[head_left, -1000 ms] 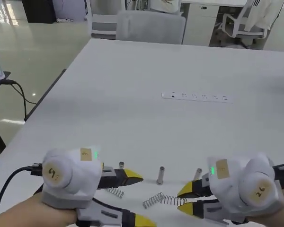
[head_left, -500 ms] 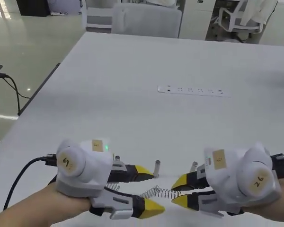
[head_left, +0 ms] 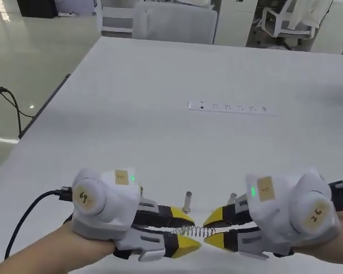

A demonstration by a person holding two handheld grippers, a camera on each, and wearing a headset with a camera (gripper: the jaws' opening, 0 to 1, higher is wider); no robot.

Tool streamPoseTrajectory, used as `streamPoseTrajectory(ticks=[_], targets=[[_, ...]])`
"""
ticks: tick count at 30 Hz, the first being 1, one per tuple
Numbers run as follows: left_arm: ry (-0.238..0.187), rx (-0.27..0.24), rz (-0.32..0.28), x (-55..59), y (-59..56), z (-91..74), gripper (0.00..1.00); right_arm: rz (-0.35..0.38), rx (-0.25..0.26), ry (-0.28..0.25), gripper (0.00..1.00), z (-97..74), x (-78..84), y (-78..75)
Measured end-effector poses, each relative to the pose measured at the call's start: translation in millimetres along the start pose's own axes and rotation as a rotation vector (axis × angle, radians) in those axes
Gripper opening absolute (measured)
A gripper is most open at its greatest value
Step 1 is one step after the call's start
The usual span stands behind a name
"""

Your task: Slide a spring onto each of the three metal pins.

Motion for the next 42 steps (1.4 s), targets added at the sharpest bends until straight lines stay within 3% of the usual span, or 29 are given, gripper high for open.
streamPoseTrajectory(ticks=[4, 16, 27, 32, 42], targets=[[-0.013, -0.008, 0.013, -1.6, 1.6, -0.2, 0.05, -0.005, -0.001, 0.002, 0.08, -0.6, -0.2, -0.2], [-0.02, 0.0, 0.037, -2.6, 0.5, 1.1, 0.04, -0.006, -0.001, 0.006, 0.08, -2.0, 0.9, -0.7], [-0.025, 0.044, 0.029, -2.4, -3.2, 1.6, 0.03, 0.024, -0.02, -0.015, 0.08, -1.8, 4.4, 2.1], [-0.032, 0.055, 0.025, -3.2, -3.6, 1.6, 0.03, 0.054, -0.015, 0.001, 0.15, -2.6, 14.7, 1.1], [-0.027, 0.075, 0.022, -3.5, -4.7, 1.8, 0.03, 0.013, -0.024, -0.012, 0.08, -2.9, 12.7, 4.7]])
Point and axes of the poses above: the centre of the closed fingertips' face, and the gripper's own axes: z roughly forward along the fingers, y roughly to its left, x roughly out of its underside, the point moved 7 cm from there along -z, roughly backward along the fingers, and after that the axes turned 14 degrees about z, right-handed, at the moved point
